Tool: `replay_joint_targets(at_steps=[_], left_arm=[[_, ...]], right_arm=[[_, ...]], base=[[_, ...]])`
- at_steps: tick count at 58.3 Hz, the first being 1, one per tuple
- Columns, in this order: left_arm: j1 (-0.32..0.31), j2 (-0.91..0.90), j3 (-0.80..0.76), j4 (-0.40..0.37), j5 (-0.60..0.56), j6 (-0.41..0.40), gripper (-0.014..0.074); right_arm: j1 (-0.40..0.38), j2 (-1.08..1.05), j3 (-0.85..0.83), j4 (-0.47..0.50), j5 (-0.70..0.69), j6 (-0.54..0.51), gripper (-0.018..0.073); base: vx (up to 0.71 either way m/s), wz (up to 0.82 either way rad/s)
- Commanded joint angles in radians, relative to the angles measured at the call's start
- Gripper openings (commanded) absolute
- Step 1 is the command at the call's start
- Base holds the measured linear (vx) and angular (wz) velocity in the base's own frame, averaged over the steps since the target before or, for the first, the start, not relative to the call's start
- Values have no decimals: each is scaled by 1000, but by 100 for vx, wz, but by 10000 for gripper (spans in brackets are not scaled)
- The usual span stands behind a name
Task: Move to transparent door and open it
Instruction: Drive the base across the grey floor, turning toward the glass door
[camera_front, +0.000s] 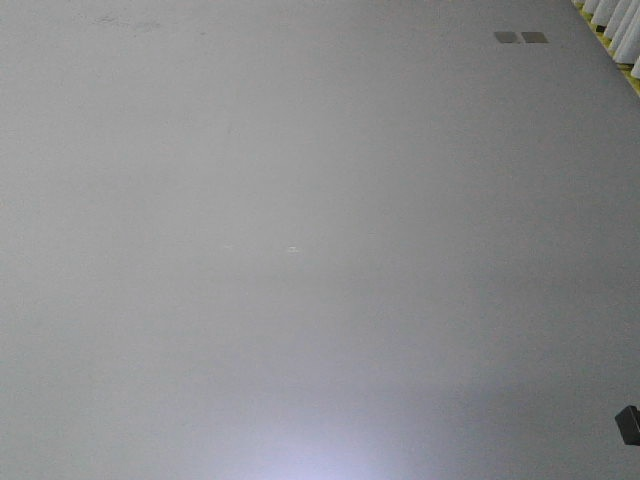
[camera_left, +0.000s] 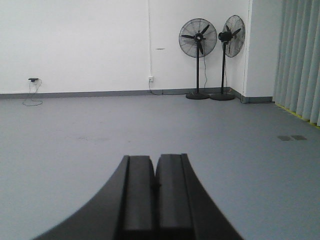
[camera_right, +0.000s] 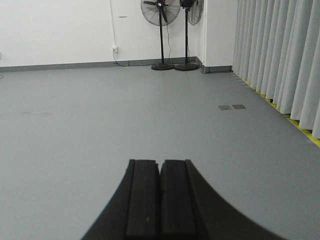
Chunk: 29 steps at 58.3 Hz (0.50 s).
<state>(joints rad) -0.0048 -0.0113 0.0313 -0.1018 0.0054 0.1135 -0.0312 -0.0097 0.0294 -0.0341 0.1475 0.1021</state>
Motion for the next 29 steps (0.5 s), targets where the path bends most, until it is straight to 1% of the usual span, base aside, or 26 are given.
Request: replay_joint_targets(at_steps=[1,29], left_arm=[[3,-13,15,-1,-75,-7,-6],[3,-13,15,-1,-75,-7,-6]], right_arm=[[-1,-16,5,-6,-80,-8,-9],[-1,-16,5,-6,-80,-8,-9]], base=[[0,0],[0,0]])
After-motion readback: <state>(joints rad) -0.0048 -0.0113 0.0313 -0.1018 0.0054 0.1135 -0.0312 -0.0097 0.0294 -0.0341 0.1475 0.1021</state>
